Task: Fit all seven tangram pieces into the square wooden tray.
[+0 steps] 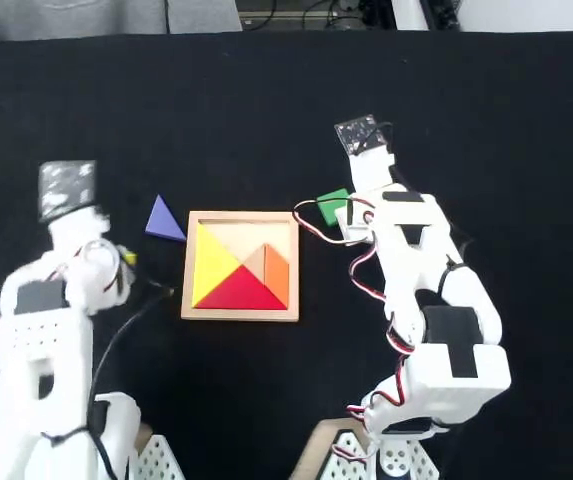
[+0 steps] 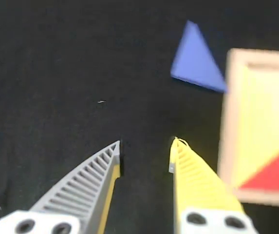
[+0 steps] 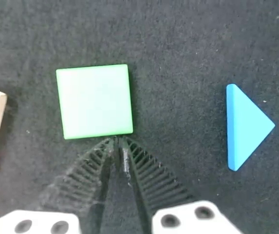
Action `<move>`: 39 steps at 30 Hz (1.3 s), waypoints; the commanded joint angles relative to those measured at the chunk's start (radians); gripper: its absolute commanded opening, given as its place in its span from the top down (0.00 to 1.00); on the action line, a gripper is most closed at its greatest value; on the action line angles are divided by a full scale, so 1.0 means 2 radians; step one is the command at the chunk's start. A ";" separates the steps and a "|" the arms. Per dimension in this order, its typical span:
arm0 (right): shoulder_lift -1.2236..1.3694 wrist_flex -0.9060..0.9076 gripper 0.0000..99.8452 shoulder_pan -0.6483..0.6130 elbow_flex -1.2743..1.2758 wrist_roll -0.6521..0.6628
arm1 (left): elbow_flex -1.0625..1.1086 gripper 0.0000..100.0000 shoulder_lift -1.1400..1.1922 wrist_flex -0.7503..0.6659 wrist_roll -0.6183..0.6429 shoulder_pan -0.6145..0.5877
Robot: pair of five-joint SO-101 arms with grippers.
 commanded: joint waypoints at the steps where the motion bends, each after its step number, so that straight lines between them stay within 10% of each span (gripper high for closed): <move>1: -0.003 -0.006 0.99 -0.002 -0.016 -0.005 | -0.063 0.83 0.074 0.027 -0.016 0.047; 12: -0.003 -0.006 0.99 -0.002 -0.016 -0.003 | 0.041 0.83 0.154 -0.171 0.056 -0.030; 24: -0.186 0.117 0.99 -0.001 -0.086 -0.003 | 0.041 0.83 0.159 -0.178 0.056 -0.059; 39: -0.043 0.523 0.99 -0.032 -0.638 -0.003 | 0.050 0.83 0.155 -0.180 0.056 -0.059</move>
